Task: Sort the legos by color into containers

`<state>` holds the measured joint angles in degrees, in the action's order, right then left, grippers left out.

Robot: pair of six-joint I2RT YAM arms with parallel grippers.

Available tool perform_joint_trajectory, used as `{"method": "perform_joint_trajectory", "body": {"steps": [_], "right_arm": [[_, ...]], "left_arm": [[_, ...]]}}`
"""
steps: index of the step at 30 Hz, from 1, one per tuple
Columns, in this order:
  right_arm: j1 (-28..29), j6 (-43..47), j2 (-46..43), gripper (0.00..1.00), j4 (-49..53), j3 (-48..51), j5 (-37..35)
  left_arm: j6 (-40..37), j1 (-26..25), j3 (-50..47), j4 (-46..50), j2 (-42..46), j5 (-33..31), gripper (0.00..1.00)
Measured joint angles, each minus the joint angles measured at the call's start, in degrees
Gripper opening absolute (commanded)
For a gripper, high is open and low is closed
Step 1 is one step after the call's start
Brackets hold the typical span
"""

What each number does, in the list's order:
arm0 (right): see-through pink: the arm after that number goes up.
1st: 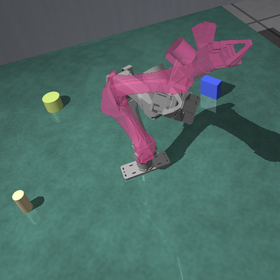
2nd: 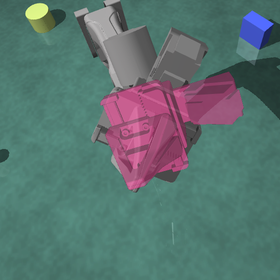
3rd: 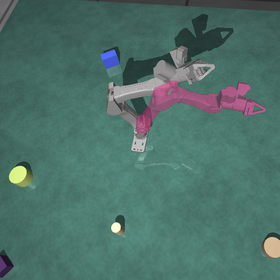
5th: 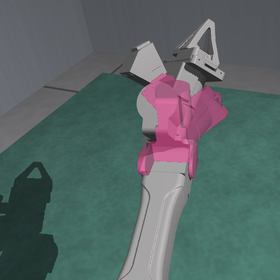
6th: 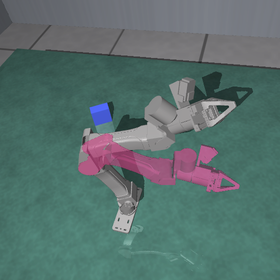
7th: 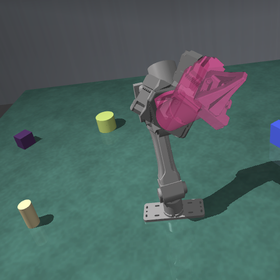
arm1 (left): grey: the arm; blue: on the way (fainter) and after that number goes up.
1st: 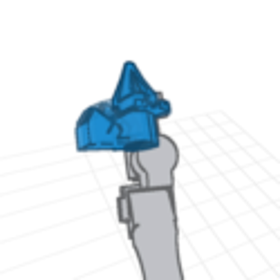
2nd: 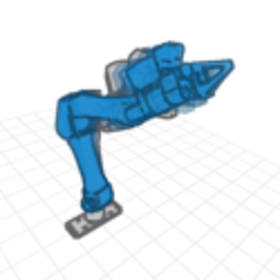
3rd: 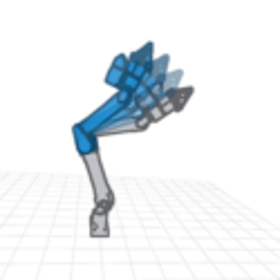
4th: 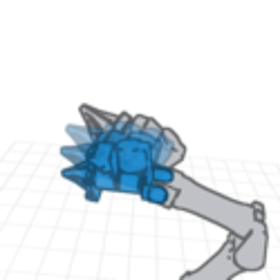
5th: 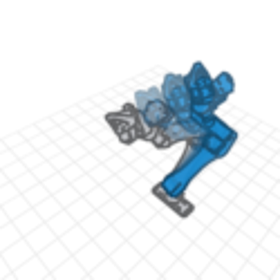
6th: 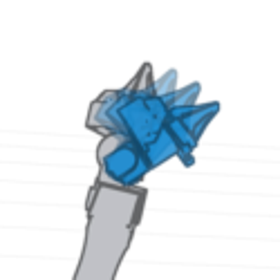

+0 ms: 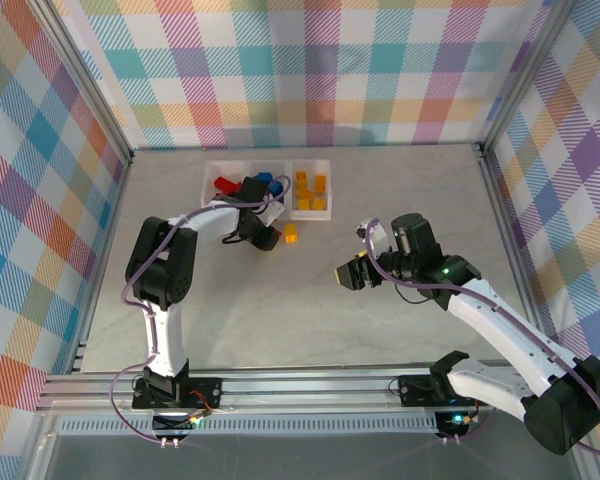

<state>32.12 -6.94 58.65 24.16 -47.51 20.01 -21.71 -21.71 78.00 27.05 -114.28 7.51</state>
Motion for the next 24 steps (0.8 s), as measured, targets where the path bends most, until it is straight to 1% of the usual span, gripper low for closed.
{"method": "perform_joint_trajectory", "body": {"steps": [5, 10, 16, 20, 24], "right_arm": [[0.0, 0.0, -0.1, 0.71, 0.1, 0.0, -0.7], [0.1, 0.0, -1.1, 0.7, 0.4, 0.0, -1.6], [0.2, 0.2, -1.1, 0.7, 0.4, 0.0, -2.0], [0.2, 0.2, -1.1, 0.7, 0.4, 0.0, -2.0], [0.7, 0.2, -1.1, 0.7, 0.4, 0.0, -2.0]], "left_arm": [[2.5, 0.0, -2.9, 0.9, 5.2, -1.2, 0.3], [5.7, 0.0, -6.5, 1.6, 14.8, -1.2, 0.3], [8.1, 0.2, -6.5, 1.8, 23.5, -2.9, 0.3], [10.2, 1.8, -5.1, 1.9, 25.3, -3.6, 0.31], [12.1, 5.9, -0.3, 2.8, 23.6, -5.3, 0.31]]}}
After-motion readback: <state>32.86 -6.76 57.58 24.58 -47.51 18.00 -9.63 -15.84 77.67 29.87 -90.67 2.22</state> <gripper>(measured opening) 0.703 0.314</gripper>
